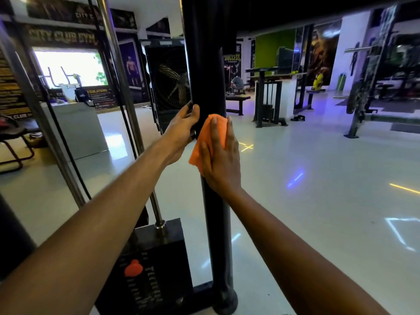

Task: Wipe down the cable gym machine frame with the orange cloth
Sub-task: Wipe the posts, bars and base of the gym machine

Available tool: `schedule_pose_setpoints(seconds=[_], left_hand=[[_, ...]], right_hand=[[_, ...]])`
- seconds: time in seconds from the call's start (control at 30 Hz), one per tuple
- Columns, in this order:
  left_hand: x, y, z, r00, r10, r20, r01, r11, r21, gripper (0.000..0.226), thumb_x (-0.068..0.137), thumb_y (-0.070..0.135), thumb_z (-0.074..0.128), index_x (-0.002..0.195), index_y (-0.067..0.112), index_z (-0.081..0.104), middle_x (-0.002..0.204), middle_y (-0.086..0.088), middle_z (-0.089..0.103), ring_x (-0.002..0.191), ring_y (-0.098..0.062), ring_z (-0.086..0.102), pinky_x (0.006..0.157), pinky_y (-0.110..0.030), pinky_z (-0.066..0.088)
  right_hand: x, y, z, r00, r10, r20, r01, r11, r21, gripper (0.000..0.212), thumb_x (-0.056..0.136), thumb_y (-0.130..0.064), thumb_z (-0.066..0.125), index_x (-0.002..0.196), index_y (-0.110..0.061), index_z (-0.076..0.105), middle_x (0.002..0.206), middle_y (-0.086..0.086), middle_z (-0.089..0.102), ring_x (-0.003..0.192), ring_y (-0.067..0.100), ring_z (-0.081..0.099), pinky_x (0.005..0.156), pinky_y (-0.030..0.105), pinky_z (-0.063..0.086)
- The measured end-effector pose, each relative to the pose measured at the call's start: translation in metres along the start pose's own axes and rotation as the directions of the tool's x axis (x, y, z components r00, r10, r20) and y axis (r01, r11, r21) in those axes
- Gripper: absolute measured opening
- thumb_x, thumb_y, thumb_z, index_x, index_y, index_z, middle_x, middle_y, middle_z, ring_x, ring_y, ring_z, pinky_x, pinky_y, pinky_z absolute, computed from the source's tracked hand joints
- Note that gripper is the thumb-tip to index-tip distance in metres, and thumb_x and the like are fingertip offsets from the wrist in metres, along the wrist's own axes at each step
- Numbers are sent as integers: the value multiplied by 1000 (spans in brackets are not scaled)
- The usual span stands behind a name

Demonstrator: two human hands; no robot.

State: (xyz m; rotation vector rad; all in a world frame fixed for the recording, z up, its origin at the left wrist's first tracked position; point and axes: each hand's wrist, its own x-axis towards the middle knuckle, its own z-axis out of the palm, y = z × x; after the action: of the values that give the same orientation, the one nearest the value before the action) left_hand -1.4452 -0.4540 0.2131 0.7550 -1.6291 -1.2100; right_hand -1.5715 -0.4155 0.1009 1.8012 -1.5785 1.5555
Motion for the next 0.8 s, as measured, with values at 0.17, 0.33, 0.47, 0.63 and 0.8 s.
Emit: schedule_pose_setpoints(seconds=[0.17, 0.33, 0.47, 0.63, 0.8], left_hand=[[-10, -22, -2, 1000, -19, 16, 19, 1000, 0, 47, 110, 47, 51, 155, 34, 51, 148, 9, 62, 137, -17, 56, 112, -38, 47], [-21, -38, -1, 999, -38, 40, 38, 999, -4, 46, 110, 46, 54, 153, 30, 54, 145, 9, 64, 137, -16, 57, 119, -43, 43], [-23, -40, -2, 998, -59, 32, 60, 998, -33, 42, 110, 44, 55, 150, 30, 57, 143, 7, 66, 135, -17, 58, 120, -44, 43], [-25, -51, 2, 998, -59, 14, 60, 998, -31, 25, 112, 41, 50, 137, 42, 54, 129, 22, 61, 122, -6, 55, 114, -39, 41], [-38, -81, 10, 998, -55, -5, 55, 998, -13, 42, 111, 46, 51, 152, 35, 53, 141, 17, 63, 132, -7, 55, 120, -41, 38]], right_hand=[[-34, 16, 9, 1000, 6, 24, -5, 999, -38, 91, 111, -54, 56, 172, -40, -9, 181, 4, -10, 166, 35, 13, 121, 64, 41], [-84, 32, 18, 993, 38, 114, -34, 999, -35, 109, 104, -48, 70, 167, -49, -18, 181, 1, -14, 166, 39, 10, 121, 66, 41], [-51, 18, 9, 997, 14, 79, -14, 1000, 5, 101, 107, -52, 63, 167, -48, -17, 181, 3, -13, 166, 39, 12, 123, 65, 38], [-54, 19, 12, 997, 5, 77, -2, 999, -36, 98, 108, -54, 62, 170, -41, -13, 181, 3, -15, 167, 37, 8, 127, 63, 32], [-119, 54, 24, 986, -1, 167, 10, 998, -55, 100, 108, -51, 64, 169, -44, -16, 181, 1, -18, 168, 36, 7, 124, 67, 36]])
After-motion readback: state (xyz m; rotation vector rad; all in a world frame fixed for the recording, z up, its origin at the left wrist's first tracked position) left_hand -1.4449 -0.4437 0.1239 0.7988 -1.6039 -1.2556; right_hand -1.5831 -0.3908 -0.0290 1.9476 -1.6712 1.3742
